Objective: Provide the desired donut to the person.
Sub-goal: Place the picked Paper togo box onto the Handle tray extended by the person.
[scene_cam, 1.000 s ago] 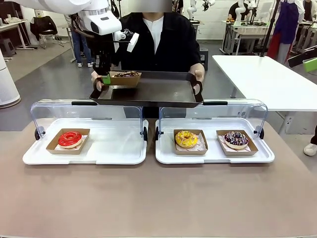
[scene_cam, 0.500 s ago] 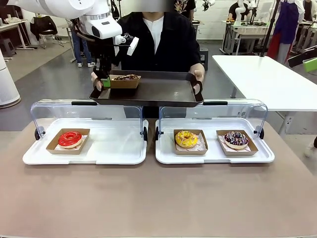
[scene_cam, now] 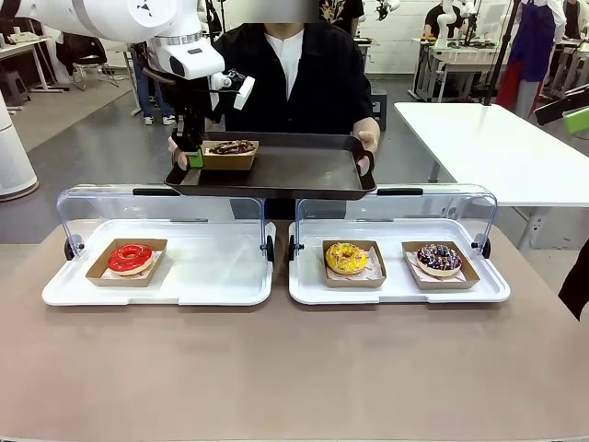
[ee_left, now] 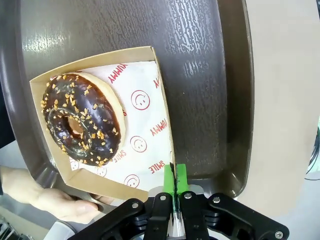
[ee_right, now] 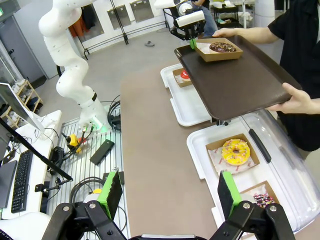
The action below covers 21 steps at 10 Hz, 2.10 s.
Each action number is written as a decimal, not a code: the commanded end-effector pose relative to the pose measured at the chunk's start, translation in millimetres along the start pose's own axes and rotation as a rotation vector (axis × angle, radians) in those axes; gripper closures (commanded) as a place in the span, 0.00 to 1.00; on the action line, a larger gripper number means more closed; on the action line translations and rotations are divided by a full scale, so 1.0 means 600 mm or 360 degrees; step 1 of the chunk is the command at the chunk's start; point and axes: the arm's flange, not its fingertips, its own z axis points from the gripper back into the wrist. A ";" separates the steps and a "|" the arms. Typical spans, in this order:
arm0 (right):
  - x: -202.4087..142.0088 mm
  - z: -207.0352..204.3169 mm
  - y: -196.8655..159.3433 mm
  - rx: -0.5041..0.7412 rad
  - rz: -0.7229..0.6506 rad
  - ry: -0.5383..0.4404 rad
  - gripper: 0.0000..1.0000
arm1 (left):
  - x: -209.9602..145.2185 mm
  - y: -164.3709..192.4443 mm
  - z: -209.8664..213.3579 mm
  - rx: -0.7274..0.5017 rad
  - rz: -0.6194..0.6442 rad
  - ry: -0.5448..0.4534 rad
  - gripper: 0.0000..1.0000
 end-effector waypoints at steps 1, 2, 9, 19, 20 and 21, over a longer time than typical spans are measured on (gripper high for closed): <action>0.000 -0.001 0.001 0.0010 0.0016 -0.0008 0.00 | -0.011 0.005 0.000 -0.0080 -0.0016 -0.0073 0.99; 0.000 -0.001 0.001 0.0010 0.0016 -0.0008 0.00 | -0.015 0.007 -0.001 -0.0098 -0.0007 -0.0091 0.99; 0.000 -0.001 0.001 0.0010 0.0016 -0.0008 0.00 | -0.019 0.006 0.012 -0.0088 0.0001 -0.0097 0.00; 0.000 -0.001 0.001 0.0010 0.0016 -0.0008 0.00 | -0.033 -0.015 0.038 -0.0156 0.0012 -0.0185 0.00; 0.000 -0.001 0.001 0.0010 0.0016 -0.0008 0.00 | -0.037 -0.039 0.049 -0.0167 0.0007 -0.0190 0.00; 0.000 -0.001 0.001 0.0010 0.0016 -0.0008 0.00 | -0.047 -0.070 0.063 -0.0149 0.0007 -0.0194 0.00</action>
